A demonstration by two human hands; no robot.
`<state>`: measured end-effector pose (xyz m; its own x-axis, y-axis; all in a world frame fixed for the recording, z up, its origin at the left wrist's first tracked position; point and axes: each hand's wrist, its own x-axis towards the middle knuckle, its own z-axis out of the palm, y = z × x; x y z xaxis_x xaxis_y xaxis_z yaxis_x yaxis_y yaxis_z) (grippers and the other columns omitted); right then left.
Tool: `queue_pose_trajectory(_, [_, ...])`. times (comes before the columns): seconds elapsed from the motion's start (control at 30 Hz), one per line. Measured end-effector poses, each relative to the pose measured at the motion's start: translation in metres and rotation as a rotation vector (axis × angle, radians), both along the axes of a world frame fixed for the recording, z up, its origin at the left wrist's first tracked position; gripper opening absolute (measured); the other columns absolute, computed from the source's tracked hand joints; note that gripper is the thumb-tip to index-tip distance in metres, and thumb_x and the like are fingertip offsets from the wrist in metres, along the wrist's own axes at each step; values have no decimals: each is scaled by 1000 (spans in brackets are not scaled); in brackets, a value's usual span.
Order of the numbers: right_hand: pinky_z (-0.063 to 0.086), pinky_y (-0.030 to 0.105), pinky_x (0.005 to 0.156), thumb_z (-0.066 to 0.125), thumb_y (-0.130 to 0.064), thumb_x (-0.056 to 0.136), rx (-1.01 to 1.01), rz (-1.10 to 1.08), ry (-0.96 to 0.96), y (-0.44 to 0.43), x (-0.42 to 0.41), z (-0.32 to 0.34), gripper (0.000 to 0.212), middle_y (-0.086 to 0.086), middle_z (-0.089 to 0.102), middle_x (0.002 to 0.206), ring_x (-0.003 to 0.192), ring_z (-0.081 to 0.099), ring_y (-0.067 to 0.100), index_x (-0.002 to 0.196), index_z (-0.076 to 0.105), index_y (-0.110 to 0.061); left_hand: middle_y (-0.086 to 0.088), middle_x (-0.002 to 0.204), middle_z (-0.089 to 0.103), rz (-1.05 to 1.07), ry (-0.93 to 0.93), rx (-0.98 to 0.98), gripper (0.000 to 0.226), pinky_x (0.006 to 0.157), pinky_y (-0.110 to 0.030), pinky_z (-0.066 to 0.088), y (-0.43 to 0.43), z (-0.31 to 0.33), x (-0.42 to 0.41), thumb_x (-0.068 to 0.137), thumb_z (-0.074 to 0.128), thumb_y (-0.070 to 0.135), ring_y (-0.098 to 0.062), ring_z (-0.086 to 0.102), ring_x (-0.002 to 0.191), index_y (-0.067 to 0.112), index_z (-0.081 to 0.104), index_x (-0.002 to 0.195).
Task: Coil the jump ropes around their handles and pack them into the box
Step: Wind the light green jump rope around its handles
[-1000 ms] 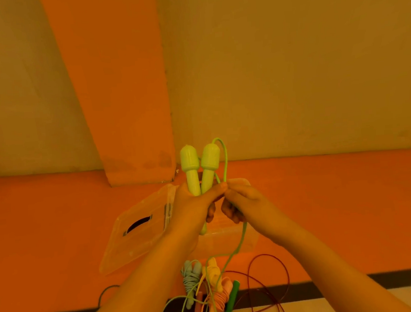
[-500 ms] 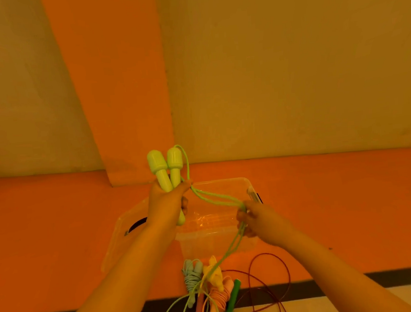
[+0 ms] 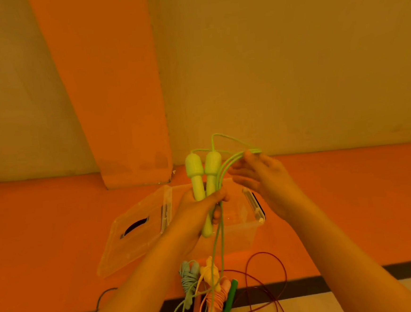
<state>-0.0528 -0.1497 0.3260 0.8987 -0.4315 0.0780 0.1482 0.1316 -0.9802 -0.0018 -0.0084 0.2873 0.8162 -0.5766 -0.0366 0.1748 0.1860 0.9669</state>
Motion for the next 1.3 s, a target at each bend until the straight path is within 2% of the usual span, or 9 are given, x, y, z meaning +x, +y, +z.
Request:
queue_pose_trajectory(0.1, [48,34,95,59,-47,86,-316,432,263,3,-4,-15,34,6,68,114,111,62,18,111,63,-24,0,51,52,18,13,-152,18,37,-19,32,1,13,5,81,63,14,-8,40,38,2,53,90])
queue_pose_trajectory(0.17, [44,33,98,63,-37,88,-477,735,376,13,-5,-29,20,-4,65,120,117,57,14,109,62,-34,2,45,50,18,3,-187,21,37,-19,32,3,21,8,82,60,14,-8,39,37,2,50,95])
queue_pose_trajectory(0.37, [46,22,77,51,-24,98,-712,705,570,25,1,-66,19,3,65,103,93,59,11,104,65,-12,-3,61,48,65,1,-238,11,43,-22,25,7,25,14,84,60,14,-6,38,39,5,55,80])
queue_pose_trajectory(0.53, [53,21,66,36,-20,103,-541,537,606,16,0,-59,28,21,69,106,71,66,11,82,53,-16,-17,96,53,32,-18,-127,15,53,-32,14,18,19,18,76,64,29,-7,35,41,21,77,80])
queue_pose_trajectory(0.7, [59,27,66,38,-14,102,-40,342,290,-3,-4,-15,25,12,73,79,72,72,20,86,56,-6,-13,109,69,-1,74,-107,51,39,-18,31,17,8,20,76,64,33,-6,37,38,4,57,117])
queue_pose_trajectory(0.8, [59,28,69,38,-14,101,122,249,108,-10,-2,1,24,13,74,84,77,72,21,93,57,-2,-18,92,70,-95,43,-23,32,39,-18,30,13,2,12,78,71,27,-6,35,38,7,63,102])
queue_pose_trajectory(0.93, [58,27,66,34,-15,102,333,142,-92,-15,1,13,26,14,74,84,81,73,20,87,54,-6,-27,104,66,-167,27,24,10,38,-18,30,10,-2,10,85,62,7,-6,34,37,4,67,94])
queue_pose_trajectory(1.17, [58,28,73,34,-16,103,512,-5,-315,-18,2,20,26,16,73,94,91,71,23,92,55,-5,-10,79,71,-49,-115,291,11,40,-20,33,9,-5,18,92,62,14,-9,38,38,4,64,88])
queue_pose_trajectory(1.3, [58,27,79,49,-20,97,246,32,-5,-30,-1,13,29,17,61,123,107,64,23,120,54,-4,-12,71,63,1,-75,110,11,40,-22,33,3,0,15,92,61,12,-10,38,38,5,62,83])
